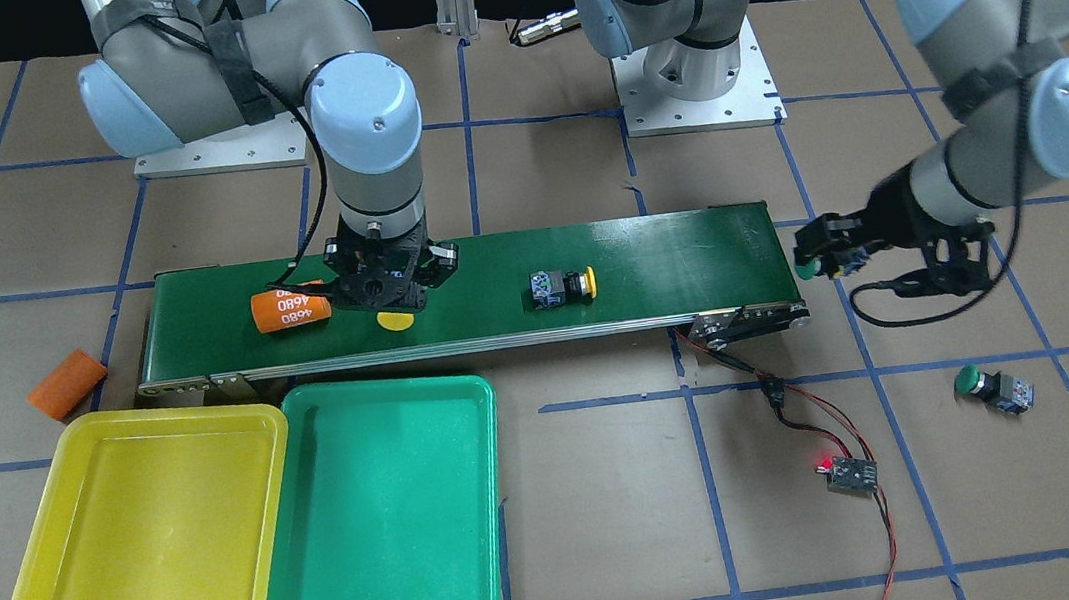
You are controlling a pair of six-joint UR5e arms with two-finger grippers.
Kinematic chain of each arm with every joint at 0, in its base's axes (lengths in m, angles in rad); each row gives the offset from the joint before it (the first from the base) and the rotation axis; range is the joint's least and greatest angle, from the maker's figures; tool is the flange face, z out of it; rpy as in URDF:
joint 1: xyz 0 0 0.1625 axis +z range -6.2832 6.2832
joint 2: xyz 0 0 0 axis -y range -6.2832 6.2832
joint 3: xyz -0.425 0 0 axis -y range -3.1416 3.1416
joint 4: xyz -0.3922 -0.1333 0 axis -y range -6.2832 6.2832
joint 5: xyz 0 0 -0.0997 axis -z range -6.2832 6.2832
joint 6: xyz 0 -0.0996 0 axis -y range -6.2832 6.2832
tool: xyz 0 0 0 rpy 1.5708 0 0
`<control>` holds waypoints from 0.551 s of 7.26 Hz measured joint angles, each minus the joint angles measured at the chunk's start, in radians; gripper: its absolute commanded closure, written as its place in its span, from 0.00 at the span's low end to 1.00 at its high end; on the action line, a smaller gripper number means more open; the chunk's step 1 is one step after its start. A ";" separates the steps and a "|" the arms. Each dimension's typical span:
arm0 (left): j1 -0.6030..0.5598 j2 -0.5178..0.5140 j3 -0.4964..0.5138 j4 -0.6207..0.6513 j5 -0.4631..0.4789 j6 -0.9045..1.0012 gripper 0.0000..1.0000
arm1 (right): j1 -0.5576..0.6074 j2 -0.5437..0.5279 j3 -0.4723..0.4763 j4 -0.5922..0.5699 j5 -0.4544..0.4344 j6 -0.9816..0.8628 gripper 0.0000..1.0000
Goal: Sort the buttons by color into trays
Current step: 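Lift yellow-capped button into yellow tray right while left places green button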
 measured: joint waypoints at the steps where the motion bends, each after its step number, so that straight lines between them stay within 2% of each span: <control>1: -0.082 0.048 -0.093 0.086 0.001 -0.106 1.00 | -0.080 -0.008 -0.037 -0.013 -0.029 -0.038 1.00; 2: -0.147 0.072 -0.167 0.177 0.005 -0.181 0.84 | -0.183 0.006 -0.078 -0.035 -0.044 -0.127 1.00; 3: -0.193 0.077 -0.213 0.230 0.006 -0.226 0.05 | -0.292 0.045 -0.116 -0.071 -0.051 -0.245 1.00; 4: -0.215 0.073 -0.231 0.252 0.005 -0.247 0.00 | -0.383 0.103 -0.137 -0.132 -0.054 -0.349 1.00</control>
